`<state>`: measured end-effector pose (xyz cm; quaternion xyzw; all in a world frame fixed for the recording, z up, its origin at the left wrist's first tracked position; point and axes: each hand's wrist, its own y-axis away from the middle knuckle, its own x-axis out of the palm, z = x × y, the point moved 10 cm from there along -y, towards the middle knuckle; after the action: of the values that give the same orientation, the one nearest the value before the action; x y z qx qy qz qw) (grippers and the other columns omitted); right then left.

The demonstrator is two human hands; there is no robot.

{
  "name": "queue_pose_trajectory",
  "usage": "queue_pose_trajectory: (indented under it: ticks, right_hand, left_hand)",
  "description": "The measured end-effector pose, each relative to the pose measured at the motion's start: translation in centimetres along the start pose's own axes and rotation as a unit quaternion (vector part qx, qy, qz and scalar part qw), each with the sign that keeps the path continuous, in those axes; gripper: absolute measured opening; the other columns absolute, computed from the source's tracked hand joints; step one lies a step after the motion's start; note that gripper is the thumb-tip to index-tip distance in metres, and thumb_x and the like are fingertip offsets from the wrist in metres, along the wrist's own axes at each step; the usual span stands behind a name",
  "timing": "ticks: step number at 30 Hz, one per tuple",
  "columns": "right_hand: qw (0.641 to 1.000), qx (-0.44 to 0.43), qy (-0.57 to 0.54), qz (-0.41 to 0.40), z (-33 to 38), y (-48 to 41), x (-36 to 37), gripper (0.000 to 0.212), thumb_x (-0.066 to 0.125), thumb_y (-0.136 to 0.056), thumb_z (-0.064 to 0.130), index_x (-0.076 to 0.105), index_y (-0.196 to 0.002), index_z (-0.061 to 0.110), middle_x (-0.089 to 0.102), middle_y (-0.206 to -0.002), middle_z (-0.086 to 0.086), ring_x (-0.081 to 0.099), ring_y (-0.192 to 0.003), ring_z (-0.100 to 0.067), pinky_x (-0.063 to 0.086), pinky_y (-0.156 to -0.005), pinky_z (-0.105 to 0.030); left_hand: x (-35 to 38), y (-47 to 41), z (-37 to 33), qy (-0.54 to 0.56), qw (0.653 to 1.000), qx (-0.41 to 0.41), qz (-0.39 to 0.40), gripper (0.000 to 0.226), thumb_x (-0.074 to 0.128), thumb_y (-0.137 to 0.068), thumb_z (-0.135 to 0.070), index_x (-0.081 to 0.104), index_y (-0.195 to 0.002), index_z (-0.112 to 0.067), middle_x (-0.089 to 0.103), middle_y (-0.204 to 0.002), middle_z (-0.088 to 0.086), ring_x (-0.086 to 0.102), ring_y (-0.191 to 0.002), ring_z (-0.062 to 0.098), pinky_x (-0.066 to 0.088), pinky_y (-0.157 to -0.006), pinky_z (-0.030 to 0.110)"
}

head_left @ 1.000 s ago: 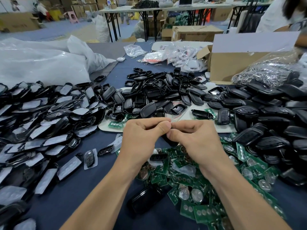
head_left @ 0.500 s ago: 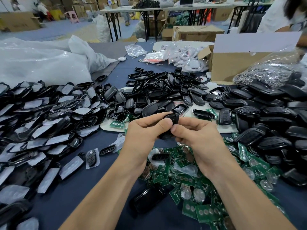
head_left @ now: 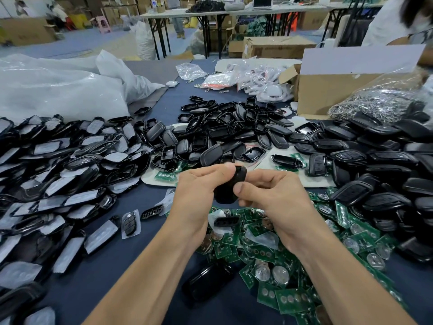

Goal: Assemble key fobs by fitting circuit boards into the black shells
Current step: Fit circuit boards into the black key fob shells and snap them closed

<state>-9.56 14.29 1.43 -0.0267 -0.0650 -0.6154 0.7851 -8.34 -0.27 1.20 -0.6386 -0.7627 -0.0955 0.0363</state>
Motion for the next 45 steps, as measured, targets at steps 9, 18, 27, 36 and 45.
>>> queue_pose_trajectory:
  ticks: [9, 18, 27, 36, 45]
  right_hand:
    - [0.996, 0.027, -0.075, -0.031, -0.4, -0.2, -0.5, 0.008, 0.078, -0.085, 0.002, 0.083, -0.087, 0.008, 0.079, -0.087, -0.015, 0.073, -0.070, -0.018, 0.060, -0.067, -0.025]
    - [0.999, -0.004, 0.028, 0.015, -0.2, -0.4, -0.3, 0.019, 0.076, -0.089, 0.004, 0.084, -0.091, 0.022, 0.079, -0.087, -0.011, 0.069, -0.069, -0.017, 0.058, -0.067, -0.025]
    - [0.913, -0.056, -0.384, -0.128, 3.1, 0.4, -10.2, 0.045, 0.079, -0.079, 0.025, 0.071, -0.119, 0.007, 0.077, -0.111, -0.006, 0.073, -0.091, -0.014, 0.059, -0.084, -0.026]
    - [0.887, -0.060, 0.375, -0.262, 4.7, -2.9, -8.2, 0.034, 0.070, -0.085, 0.010, 0.078, -0.113, 0.029, 0.077, -0.094, 0.011, 0.070, -0.083, -0.005, 0.052, -0.079, -0.020]
    - [0.843, -0.070, 0.500, -0.184, 4.3, -3.1, -4.1, 0.028, 0.066, -0.093, 0.011, 0.082, -0.104, 0.031, 0.070, -0.077, 0.011, 0.060, -0.062, -0.002, 0.051, -0.070, -0.026]
  left_hand:
    - [-0.2, -0.1, -0.7, -0.005, 0.999, 0.031, -0.011, 0.015, 0.070, -0.094, -0.016, 0.084, -0.092, -0.012, 0.080, -0.095, 0.016, 0.074, -0.085, 0.022, 0.059, -0.083, 0.035]
    - [-0.4, -0.1, -1.1, -0.036, 0.997, 0.067, -0.017, 0.019, 0.075, -0.086, -0.001, 0.085, -0.092, -0.016, 0.081, -0.090, 0.009, 0.078, -0.086, 0.020, 0.058, -0.074, 0.021]
    - [-3.3, -0.2, -1.4, -0.078, 0.987, 0.053, -0.130, 0.015, 0.079, -0.089, -0.025, 0.084, -0.078, -0.034, 0.081, -0.087, -0.003, 0.077, -0.092, 0.017, 0.060, -0.091, 0.040]
    - [-6.0, -0.6, -1.6, -0.077, 0.974, 0.032, -0.213, 0.022, 0.080, -0.088, -0.023, 0.083, -0.070, -0.036, 0.080, -0.079, 0.000, 0.074, -0.083, 0.020, 0.062, -0.090, 0.050]
    - [-6.4, -1.0, -2.3, -0.106, 0.970, 0.055, -0.214, 0.022, 0.079, -0.088, -0.024, 0.082, -0.070, -0.037, 0.078, -0.074, 0.002, 0.072, -0.076, 0.036, 0.062, -0.084, 0.050]
